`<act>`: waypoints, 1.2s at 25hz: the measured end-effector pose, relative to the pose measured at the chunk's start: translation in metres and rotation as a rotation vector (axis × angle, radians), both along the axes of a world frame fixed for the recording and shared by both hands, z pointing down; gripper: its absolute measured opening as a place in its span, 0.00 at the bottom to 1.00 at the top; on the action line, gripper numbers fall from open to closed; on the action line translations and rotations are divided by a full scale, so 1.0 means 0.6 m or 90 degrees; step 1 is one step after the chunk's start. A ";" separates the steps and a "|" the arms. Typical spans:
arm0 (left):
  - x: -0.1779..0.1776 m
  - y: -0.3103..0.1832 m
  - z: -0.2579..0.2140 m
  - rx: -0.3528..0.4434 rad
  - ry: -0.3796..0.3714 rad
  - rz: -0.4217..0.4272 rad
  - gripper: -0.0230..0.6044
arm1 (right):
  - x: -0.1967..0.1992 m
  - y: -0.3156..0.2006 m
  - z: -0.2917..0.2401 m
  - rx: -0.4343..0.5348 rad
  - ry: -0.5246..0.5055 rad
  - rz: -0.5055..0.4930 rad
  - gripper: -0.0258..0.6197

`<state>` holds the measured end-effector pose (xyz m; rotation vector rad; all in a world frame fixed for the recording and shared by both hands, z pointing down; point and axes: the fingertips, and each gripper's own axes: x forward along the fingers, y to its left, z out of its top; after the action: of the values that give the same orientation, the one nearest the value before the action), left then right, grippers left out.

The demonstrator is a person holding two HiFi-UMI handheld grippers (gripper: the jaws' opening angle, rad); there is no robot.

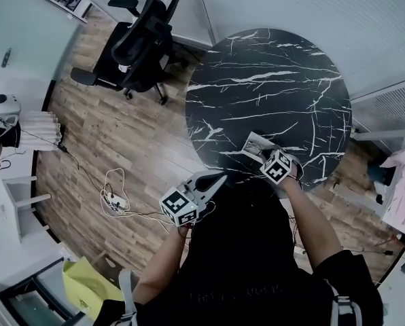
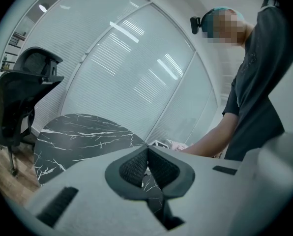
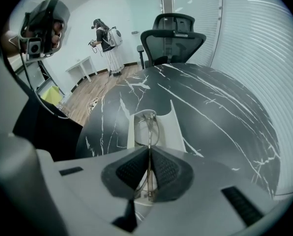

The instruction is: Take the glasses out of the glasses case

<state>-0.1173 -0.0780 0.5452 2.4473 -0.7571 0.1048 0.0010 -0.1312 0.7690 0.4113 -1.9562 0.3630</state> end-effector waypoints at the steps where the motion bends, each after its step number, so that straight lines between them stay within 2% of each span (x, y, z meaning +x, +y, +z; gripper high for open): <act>1: 0.003 0.000 0.000 0.001 0.001 0.002 0.07 | 0.001 -0.002 -0.005 0.005 -0.007 0.006 0.10; 9: 0.023 0.001 -0.006 0.009 0.005 0.013 0.07 | 0.020 -0.004 -0.039 0.021 -0.053 0.053 0.10; 25: 0.039 -0.006 -0.017 0.029 0.009 0.021 0.07 | 0.024 -0.010 -0.130 0.067 -0.140 0.090 0.10; 30: 0.048 -0.007 -0.019 0.033 0.013 0.025 0.07 | 0.027 0.002 -0.156 0.068 -0.176 0.129 0.10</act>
<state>-0.0885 -0.0823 0.5337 2.5097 -0.7106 0.0764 0.0172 -0.1303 0.6752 0.6611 -2.2163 0.4666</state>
